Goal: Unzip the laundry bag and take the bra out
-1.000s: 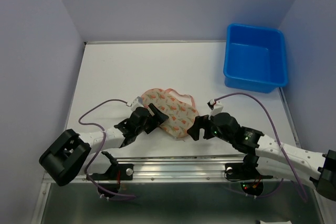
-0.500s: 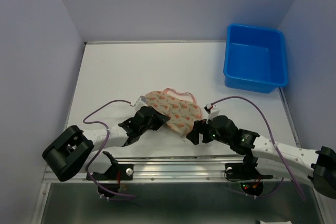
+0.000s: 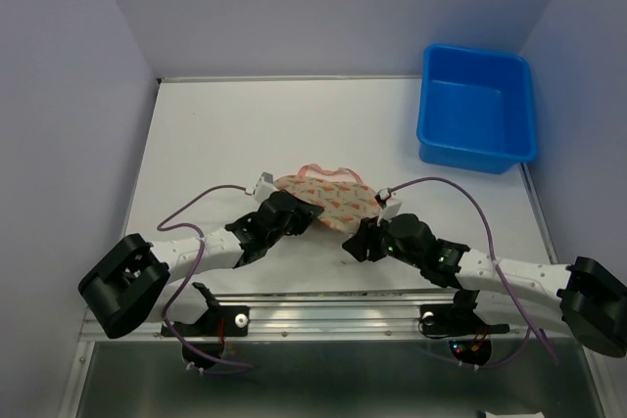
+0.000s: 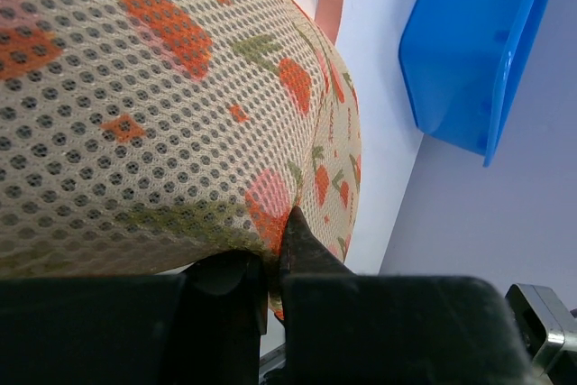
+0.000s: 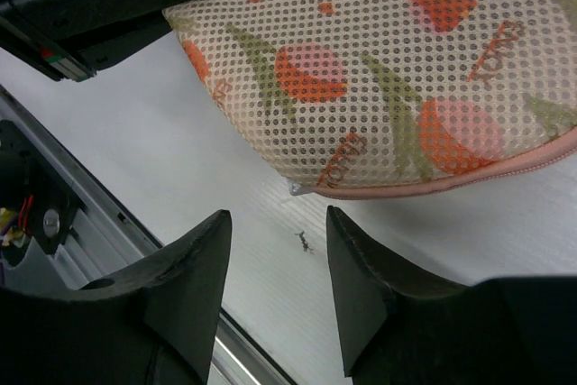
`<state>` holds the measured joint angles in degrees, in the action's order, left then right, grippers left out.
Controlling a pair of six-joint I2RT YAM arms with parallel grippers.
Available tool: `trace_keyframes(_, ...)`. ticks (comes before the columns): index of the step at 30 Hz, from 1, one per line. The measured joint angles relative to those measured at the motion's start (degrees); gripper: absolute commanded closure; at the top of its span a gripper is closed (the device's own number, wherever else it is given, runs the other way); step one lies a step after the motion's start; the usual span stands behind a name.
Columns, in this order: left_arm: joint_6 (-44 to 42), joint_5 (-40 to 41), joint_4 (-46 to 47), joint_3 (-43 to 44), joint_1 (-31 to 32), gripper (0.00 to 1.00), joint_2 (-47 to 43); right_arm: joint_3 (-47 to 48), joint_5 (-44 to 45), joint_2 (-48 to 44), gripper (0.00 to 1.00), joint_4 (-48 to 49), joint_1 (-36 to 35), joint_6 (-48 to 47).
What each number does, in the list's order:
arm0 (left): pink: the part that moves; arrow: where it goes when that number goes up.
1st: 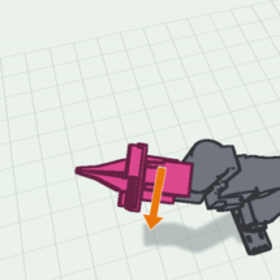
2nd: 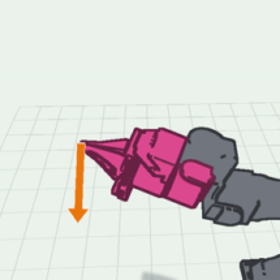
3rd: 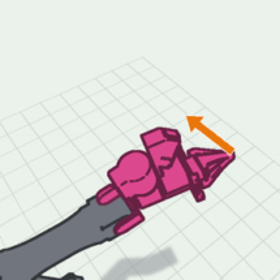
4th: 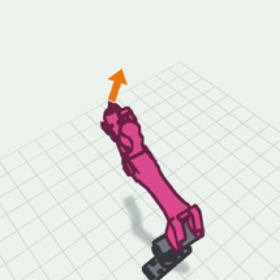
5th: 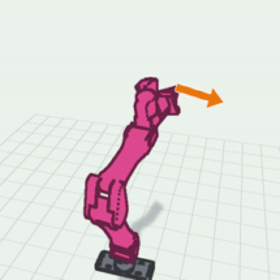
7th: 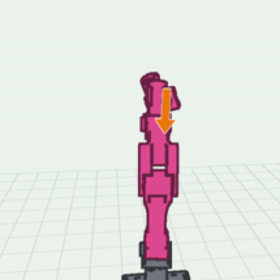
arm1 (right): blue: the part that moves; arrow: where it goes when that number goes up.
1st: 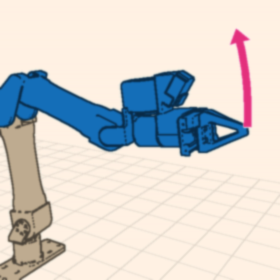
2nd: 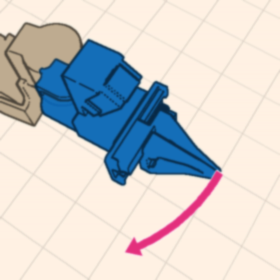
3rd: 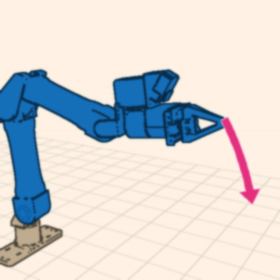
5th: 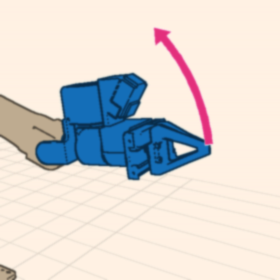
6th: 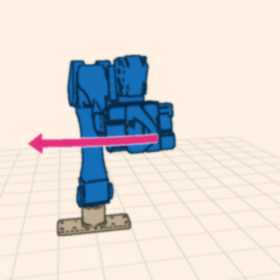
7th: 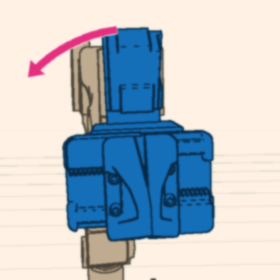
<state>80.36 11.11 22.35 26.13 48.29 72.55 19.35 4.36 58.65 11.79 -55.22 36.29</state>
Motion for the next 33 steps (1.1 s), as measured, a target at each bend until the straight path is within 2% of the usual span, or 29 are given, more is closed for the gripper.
trace_keyframes(11, 2.8, 1.4, -1.7, 0.3, 0.1, 0.97, 0.0, -4.6, 5.5, 1.2, 0.6, 9.7, 0.0, 0.4)
trace_keyframes(24, 4.5, 1.8, -2.0, 1.9, 0.8, 0.97, 1.7, -9.1, 5.5, 6.7, 0.6, 24.3, 0.0, -0.2)
trace_keyframes(33, 5.2, 1.8, -1.6, 2.1, 1.2, 0.97, 2.3, -9.7, 5.8, 9.2, 0.62, 29.2, -0.4, -1.0)
